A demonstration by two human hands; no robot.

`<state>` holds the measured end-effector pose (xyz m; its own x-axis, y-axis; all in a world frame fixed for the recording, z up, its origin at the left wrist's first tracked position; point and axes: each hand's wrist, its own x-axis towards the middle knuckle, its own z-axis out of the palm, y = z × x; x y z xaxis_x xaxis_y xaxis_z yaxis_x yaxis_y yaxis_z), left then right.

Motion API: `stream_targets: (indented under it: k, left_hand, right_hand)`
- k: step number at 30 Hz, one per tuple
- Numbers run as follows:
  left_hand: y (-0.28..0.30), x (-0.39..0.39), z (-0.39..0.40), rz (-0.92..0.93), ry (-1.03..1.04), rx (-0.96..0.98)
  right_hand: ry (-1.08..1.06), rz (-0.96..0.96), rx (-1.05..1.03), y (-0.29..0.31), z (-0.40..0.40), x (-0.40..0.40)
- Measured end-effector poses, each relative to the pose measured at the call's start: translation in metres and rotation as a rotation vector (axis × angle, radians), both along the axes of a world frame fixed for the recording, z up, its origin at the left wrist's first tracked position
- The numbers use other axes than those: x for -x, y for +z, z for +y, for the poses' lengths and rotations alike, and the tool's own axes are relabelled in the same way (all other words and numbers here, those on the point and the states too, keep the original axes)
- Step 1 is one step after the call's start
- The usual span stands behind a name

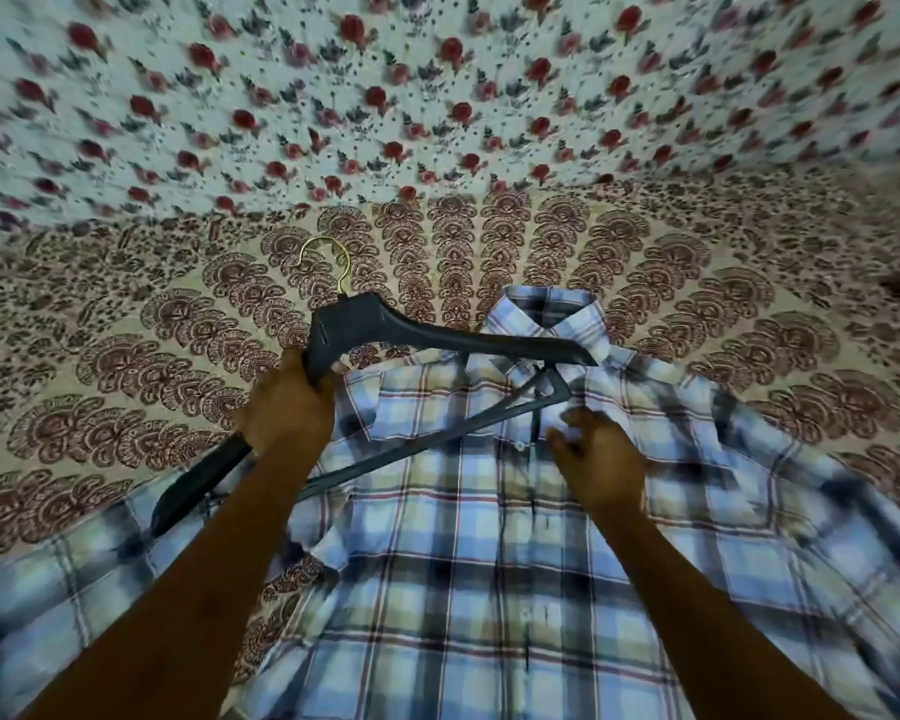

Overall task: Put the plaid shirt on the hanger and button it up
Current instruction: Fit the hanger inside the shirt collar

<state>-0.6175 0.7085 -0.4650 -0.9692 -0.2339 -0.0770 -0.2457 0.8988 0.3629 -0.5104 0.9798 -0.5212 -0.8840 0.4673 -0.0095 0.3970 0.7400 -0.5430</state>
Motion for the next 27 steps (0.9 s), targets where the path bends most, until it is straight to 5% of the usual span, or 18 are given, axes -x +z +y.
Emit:
stream_targets:
  k: [7, 12, 19, 21, 24, 27]
  left_hand:
    - [-0.019, 0.035, -0.002, 0.016, -0.002, 0.058]
    - [-0.03, 0.044, 0.005, 0.003, -0.008, 0.012]
    - [-0.024, 0.031, 0.023, 0.006, 0.008, 0.029]
    - [-0.019, 0.027, 0.025, 0.007, 0.003, 0.047]
    - [-0.014, 0.023, 0.028, -0.014, -0.005, 0.054]
    - [-0.012, 0.021, 0.03, -0.048, -0.018, 0.076]
  right_hand:
    - [-0.036, -0.231, -0.189, -0.032, 0.004, 0.065]
    - [-0.051, -0.177, -0.163, -0.038, 0.029, 0.067]
    - [0.04, 0.137, -0.013, -0.023, 0.059, 0.037]
    - [0.086, 0.049, 0.05, -0.012, 0.056, 0.032]
    - [0.175, -0.143, -0.127, -0.014, 0.058, 0.025]
    - [-0.001, 0.056, -0.12, -0.01, 0.063, 0.02]
